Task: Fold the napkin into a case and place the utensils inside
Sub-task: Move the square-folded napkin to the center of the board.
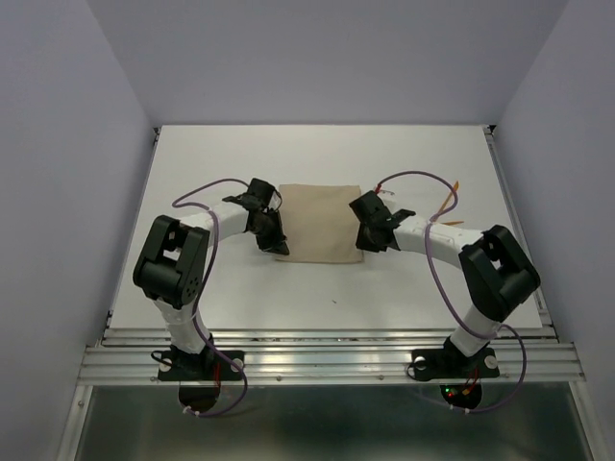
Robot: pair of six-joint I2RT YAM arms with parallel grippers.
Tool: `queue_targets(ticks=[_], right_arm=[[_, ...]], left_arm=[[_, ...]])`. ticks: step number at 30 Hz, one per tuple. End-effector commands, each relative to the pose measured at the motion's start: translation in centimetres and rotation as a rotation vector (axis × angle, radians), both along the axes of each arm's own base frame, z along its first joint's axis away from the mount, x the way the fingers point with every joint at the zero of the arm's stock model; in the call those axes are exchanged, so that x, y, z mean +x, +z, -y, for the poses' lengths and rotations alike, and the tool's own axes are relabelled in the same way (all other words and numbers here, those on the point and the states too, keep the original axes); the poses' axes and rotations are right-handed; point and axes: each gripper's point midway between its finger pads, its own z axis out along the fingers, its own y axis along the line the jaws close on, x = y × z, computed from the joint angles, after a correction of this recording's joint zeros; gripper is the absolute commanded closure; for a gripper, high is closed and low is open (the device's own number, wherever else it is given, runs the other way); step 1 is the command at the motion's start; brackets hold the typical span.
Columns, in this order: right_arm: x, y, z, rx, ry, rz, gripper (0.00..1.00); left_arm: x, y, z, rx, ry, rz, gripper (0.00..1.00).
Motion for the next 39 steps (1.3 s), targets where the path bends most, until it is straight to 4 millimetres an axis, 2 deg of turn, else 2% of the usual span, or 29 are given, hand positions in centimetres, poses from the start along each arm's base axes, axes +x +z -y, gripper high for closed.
queue_targets(ticks=[1, 3, 6, 10, 13, 16, 17, 20, 24, 25, 27, 29, 33, 34, 36, 38, 39], right_arm=[[1.7, 5.2, -0.7, 0.048, 0.012, 0.135, 0.86], [2.0, 5.9, -1.4, 0.048, 0.035, 0.144, 0.85], [2.3, 5.0, -2.0, 0.043, 0.056, 0.116, 0.85], [2.9, 3.1, -3.4, 0.057, 0.074, 0.069, 0.85], [2.3, 1.5, -4.0, 0.081, 0.09, 0.026, 0.86], [1.4, 0.7, -4.1, 0.114, 0.093, 0.008, 0.86], [0.5, -0.3, -3.7, 0.112, 0.092, -0.015, 0.86], [-0.9, -1.0, -3.7, 0.119, 0.112, -0.042, 0.87], [-3.3, -1.8, -2.1, 0.087, 0.097, -0.076, 0.87], [-3.6, -1.8, -1.8, 0.089, 0.08, -0.08, 0.87], [-4.2, -1.1, -1.1, 0.095, 0.061, -0.068, 0.87], [-5.4, -1.2, 0.0, 0.084, 0.037, -0.081, 0.87], [-5.7, 0.9, 1.8, 0.065, -0.024, -0.022, 0.83], [-5.6, 2.4, 2.2, 0.077, -0.038, 0.018, 0.78], [-5.8, 3.0, 3.1, 0.073, -0.07, 0.055, 0.72], [-6.2, 3.6, 3.3, 0.097, -0.073, 0.07, 0.69], [-6.8, 3.1, 3.1, 0.111, -0.062, 0.045, 0.67]], left_arm=[[1.8, 3.7, -0.9, 0.048, -0.007, 0.122, 0.89], [2.4, 4.6, -1.1, 0.064, 0.0, 0.15, 0.89], [3.3, 4.4, -1.7, 0.078, 0.023, 0.162, 0.89], [3.5, 2.2, -1.7, 0.077, 0.032, 0.12, 0.89], [2.3, 0.3, -1.5, 0.065, 0.02, 0.072, 0.91], [1.2, -0.2, -1.3, 0.057, 0.011, 0.058, 0.91], [0.4, -0.6, -1.5, 0.059, 0.005, 0.044, 0.91], [-1.4, -1.3, -1.1, 0.062, -0.023, 0.023, 0.91], [-3.5, -0.9, -0.8, 0.054, -0.034, 0.01, 0.91], [-3.7, -0.3, -0.6, 0.045, -0.034, 0.024, 0.91], [-5.0, -0.2, -1.0, 0.051, -0.034, 0.004, 0.91], [-6.1, 0.3, -1.4, 0.051, -0.038, 0.008, 0.91], [-6.7, 1.7, -2.4, 0.083, -0.042, 0.026, 0.9], [-6.4, 2.1, -2.5, 0.094, -0.04, 0.041, 0.9], [-5.2, 3.5, -2.6, 0.109, -0.036, 0.088, 0.9], [-3.6, 4.8, -2.4, 0.118, -0.023, 0.133, 0.88], [-3.0, 5.0, -2.5, 0.122, -0.016, 0.144, 0.88]])
